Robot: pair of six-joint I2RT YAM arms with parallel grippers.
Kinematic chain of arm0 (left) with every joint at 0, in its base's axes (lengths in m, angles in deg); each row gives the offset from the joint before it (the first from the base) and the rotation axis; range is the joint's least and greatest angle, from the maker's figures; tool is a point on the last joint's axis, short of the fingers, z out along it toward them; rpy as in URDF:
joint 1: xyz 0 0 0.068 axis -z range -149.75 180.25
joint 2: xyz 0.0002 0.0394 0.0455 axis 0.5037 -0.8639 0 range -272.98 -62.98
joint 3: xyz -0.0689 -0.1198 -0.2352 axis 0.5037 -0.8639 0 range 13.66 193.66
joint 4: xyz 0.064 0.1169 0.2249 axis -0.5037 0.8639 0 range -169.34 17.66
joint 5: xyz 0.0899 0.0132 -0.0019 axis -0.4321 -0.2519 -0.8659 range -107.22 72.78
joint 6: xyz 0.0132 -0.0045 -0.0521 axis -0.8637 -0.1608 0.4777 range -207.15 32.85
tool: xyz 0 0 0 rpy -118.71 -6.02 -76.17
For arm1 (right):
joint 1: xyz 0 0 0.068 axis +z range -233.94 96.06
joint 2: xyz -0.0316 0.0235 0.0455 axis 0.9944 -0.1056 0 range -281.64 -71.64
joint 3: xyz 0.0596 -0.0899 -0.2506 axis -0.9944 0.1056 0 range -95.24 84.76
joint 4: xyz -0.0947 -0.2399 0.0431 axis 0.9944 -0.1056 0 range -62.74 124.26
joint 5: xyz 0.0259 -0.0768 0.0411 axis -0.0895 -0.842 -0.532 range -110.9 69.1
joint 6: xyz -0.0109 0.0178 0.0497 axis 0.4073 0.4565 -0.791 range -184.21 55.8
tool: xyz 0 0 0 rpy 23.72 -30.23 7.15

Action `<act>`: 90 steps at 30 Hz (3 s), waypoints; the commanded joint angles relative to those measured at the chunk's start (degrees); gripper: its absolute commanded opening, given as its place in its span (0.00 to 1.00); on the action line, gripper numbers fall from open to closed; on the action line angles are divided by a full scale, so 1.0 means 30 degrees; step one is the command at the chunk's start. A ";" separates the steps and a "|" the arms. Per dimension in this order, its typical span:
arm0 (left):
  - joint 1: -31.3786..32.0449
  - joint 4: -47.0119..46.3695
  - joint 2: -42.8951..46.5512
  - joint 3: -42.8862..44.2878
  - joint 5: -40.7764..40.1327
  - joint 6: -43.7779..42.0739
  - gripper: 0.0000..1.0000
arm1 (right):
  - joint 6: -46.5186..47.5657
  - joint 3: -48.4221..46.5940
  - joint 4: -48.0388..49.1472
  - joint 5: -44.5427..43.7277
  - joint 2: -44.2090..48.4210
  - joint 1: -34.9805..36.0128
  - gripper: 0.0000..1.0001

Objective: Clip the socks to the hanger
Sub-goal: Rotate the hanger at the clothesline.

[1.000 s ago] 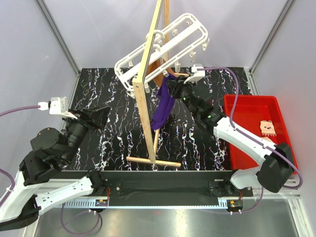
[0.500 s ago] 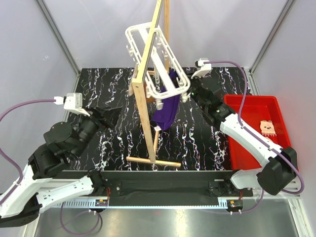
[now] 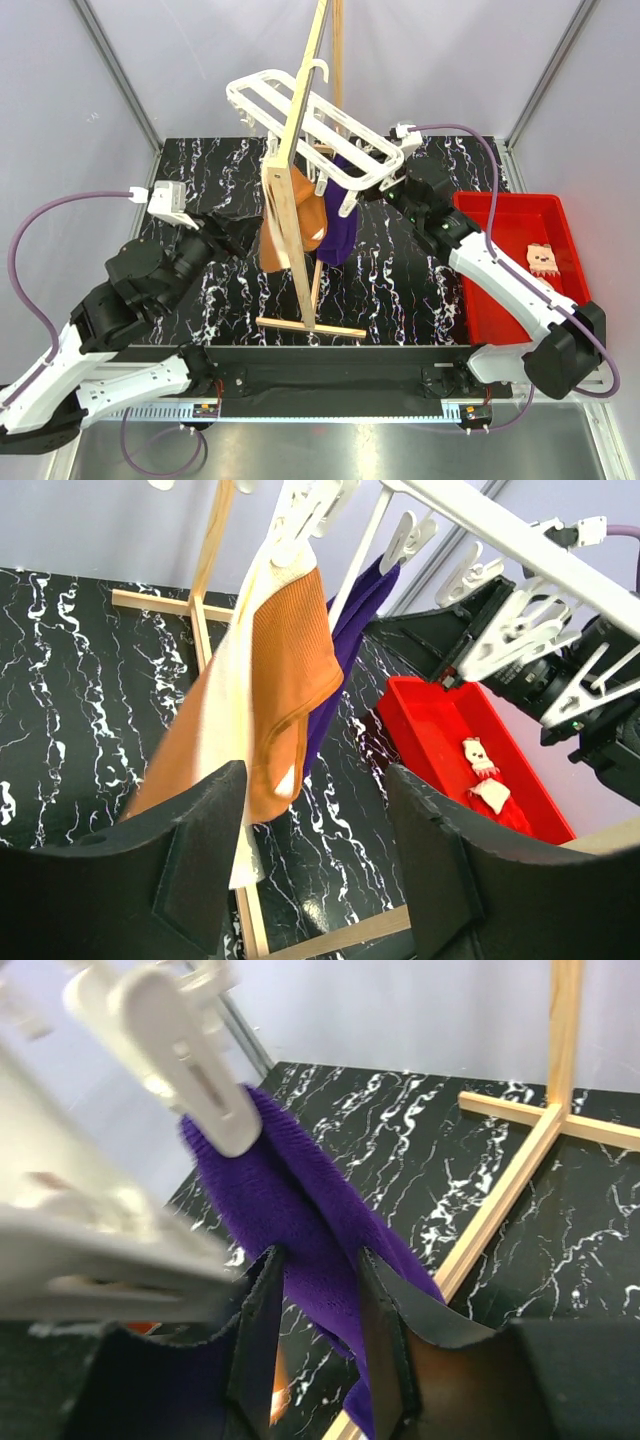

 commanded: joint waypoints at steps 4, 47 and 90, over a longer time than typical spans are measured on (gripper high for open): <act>0.0044 0.0485 -0.1862 0.1678 -0.1161 -0.0664 0.66 | 0.0284 -0.0208 -0.0022 0.1872 0.0984 -0.0090 0.43; -1.2905 -0.4897 -1.8943 1.1196 1.1283 -0.0429 0.24 | 0.0812 -0.7706 -0.1485 0.2723 -0.6046 -0.1906 0.11; -1.4224 -0.2343 -0.9459 0.3415 1.5469 0.2441 0.90 | -0.1210 -0.7739 -0.7961 0.2870 -0.3208 -0.2756 0.68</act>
